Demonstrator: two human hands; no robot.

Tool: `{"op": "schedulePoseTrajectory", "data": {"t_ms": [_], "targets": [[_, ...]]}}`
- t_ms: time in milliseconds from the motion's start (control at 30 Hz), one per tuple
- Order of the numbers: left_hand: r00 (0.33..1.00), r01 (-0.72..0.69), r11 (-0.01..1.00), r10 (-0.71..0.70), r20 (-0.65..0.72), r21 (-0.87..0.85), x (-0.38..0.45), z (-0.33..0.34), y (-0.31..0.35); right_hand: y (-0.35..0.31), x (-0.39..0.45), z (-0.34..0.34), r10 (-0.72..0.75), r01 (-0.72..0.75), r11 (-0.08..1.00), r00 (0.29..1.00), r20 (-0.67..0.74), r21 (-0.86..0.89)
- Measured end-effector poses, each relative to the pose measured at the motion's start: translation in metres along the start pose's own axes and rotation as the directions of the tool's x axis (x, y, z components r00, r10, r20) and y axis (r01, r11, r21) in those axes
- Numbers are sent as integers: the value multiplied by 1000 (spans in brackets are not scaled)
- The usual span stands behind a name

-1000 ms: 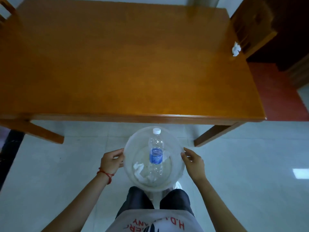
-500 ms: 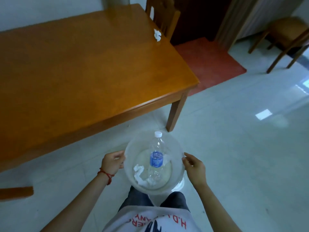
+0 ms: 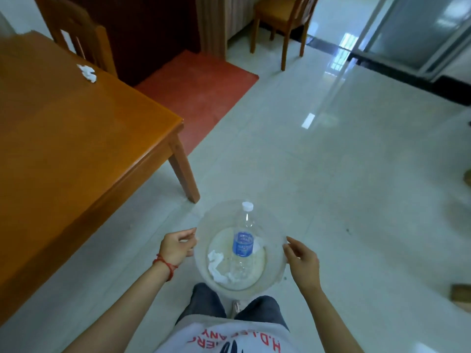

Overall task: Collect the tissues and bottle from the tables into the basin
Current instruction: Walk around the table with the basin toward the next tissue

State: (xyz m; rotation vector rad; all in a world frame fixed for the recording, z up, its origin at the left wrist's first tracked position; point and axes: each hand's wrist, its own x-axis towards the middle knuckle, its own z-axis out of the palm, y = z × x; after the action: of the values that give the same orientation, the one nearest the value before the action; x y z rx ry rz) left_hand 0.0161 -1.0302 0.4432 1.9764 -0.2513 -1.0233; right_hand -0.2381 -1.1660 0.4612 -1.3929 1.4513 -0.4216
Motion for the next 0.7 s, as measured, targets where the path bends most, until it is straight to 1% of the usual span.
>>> {"op": "schedulePoseTrajectory", "data": {"t_ms": [233,333,400,533,700], "targets": [[977,-66,994,48,207,84,13,68,40,24,-5,-53,81,-63,993,978,-193,98],[960,-122,985,86,267,124,20,93,55,30,-1,-70,99,-68,989,963,-252,129],[948,-146,982,104,300,120,26,107,67,30,7,-80,106,-65,986,953,-283,151],[935,-163,980,118,334,110,42,129,91,22,31,-93,121,-58,978,939,-321,200],[936,-180,979,140,323,96,81,148,128,-2,84,-101,131,-53,973,928,-349,223]]}}
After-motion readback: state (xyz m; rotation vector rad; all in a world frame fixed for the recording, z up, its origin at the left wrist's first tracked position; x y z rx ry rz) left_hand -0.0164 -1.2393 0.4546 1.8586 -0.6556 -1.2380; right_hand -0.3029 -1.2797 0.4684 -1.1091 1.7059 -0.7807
